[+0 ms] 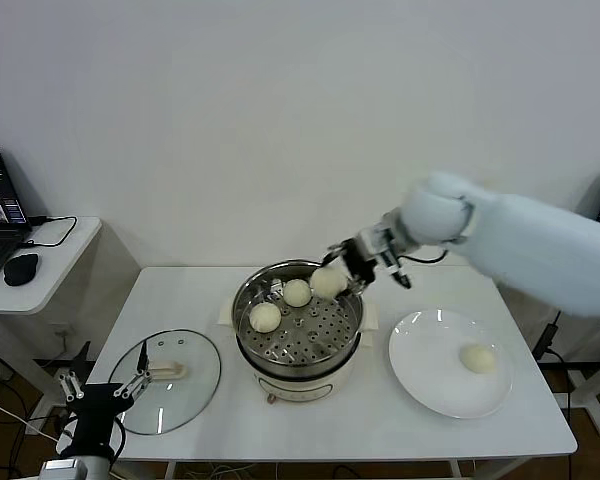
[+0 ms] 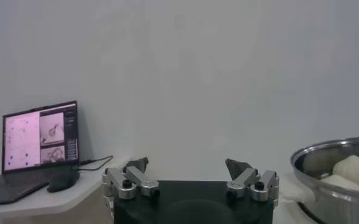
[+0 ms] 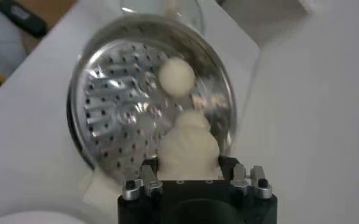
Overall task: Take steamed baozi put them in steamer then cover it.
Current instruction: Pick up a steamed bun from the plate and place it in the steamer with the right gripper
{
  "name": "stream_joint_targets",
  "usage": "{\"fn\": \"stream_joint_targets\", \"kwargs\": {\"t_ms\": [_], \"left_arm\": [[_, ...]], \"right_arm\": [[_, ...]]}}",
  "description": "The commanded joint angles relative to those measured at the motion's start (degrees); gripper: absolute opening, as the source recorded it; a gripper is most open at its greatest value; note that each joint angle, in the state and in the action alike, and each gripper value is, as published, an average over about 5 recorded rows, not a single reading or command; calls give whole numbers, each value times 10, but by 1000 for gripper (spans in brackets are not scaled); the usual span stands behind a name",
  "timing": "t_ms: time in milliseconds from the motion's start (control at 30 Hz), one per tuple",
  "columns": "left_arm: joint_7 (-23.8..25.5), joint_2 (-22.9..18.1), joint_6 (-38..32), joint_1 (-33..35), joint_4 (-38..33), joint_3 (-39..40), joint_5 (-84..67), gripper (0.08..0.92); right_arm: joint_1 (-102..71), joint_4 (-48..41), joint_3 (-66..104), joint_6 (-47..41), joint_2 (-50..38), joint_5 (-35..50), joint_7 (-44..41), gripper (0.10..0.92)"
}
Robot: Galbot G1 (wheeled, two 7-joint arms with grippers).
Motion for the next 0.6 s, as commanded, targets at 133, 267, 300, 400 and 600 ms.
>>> {"fn": "stream_joint_targets", "kwargs": {"t_ms": [133,267,300,400,600], "left_arm": [[0,-7,1,3,-8,-7,1,823],[0,-12,1,4,-10,-6,2,823],[0,-13,1,4,-11,-6,2,823],[-1,-15,0,6,-11,-6,2,823],[-2,-16,-1,7,-11,-7,1,823]], "right_arm": [[6,-10,-94,142,106,-119,10,630],[7,-11,-103,162,122,-137,4,634],[6,-11,-105,165,124,-139,3,635],[3,-11,-109,177,130,-156,0,636],[-7,-13,-115,191,131,-190,-7,636]]}}
